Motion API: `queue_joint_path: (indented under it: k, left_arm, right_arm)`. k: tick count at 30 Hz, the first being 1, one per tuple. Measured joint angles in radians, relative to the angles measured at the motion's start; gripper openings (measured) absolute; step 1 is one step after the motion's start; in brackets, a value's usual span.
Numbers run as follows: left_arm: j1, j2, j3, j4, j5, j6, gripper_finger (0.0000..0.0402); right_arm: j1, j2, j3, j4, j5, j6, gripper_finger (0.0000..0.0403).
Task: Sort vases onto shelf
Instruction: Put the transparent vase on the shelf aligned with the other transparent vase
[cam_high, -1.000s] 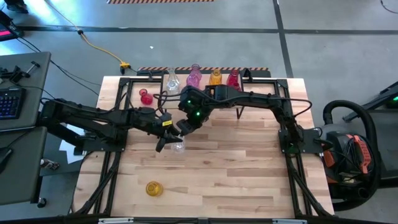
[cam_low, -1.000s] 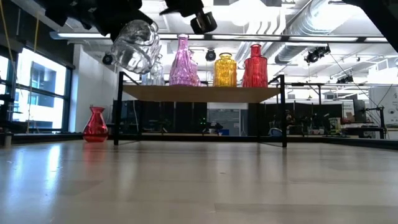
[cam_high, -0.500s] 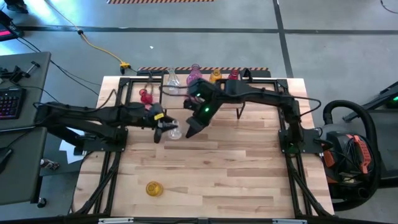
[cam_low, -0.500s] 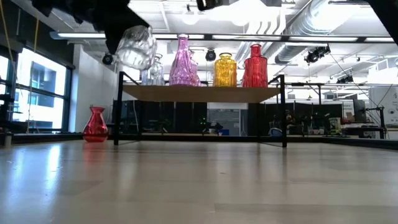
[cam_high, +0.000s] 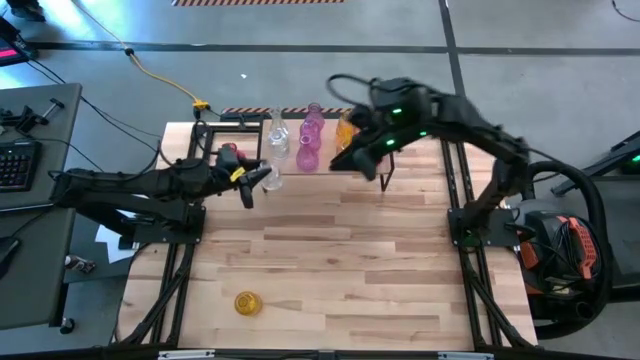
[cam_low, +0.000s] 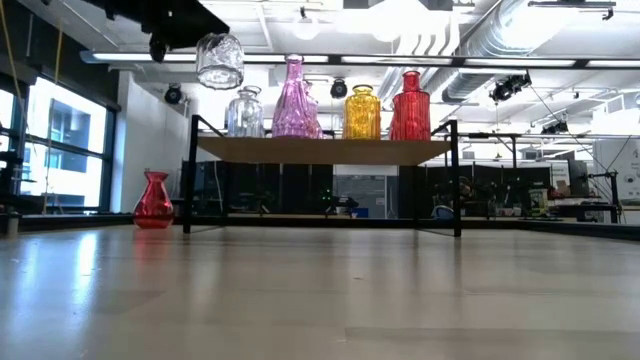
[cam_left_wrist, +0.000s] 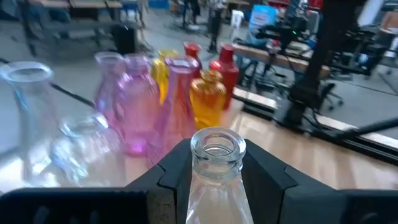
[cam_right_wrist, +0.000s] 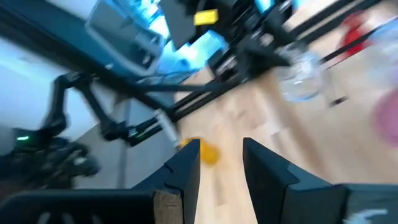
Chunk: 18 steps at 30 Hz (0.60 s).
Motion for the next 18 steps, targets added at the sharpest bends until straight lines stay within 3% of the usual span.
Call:
queue_joint_path:
  k: [6,10,14,18]
  left_arm:
    - [-0.001,0.042,0.002,0.068,-0.041,0.045,0.0103]
    - [-0.037,0.084,0.002,0.057,-0.056,0.01,0.0103]
    - [-0.081,0.1,0.002,0.055,-0.164,0.025,0.0103]
    - [-0.088,0.104,-0.005,0.038,-0.226,0.033,0.0103]
  right_arm:
    - [-0.002,-0.112,0.0,-0.057,0.2,-0.08,0.0104]
    - [-0.003,-0.17,0.0,-0.108,0.272,-0.104,0.0104]
    - [-0.003,-0.237,0.0,-0.172,0.32,-0.148,0.0104]
    - [-0.002,-0.313,-0.001,-0.247,0.493,-0.201,0.0104]
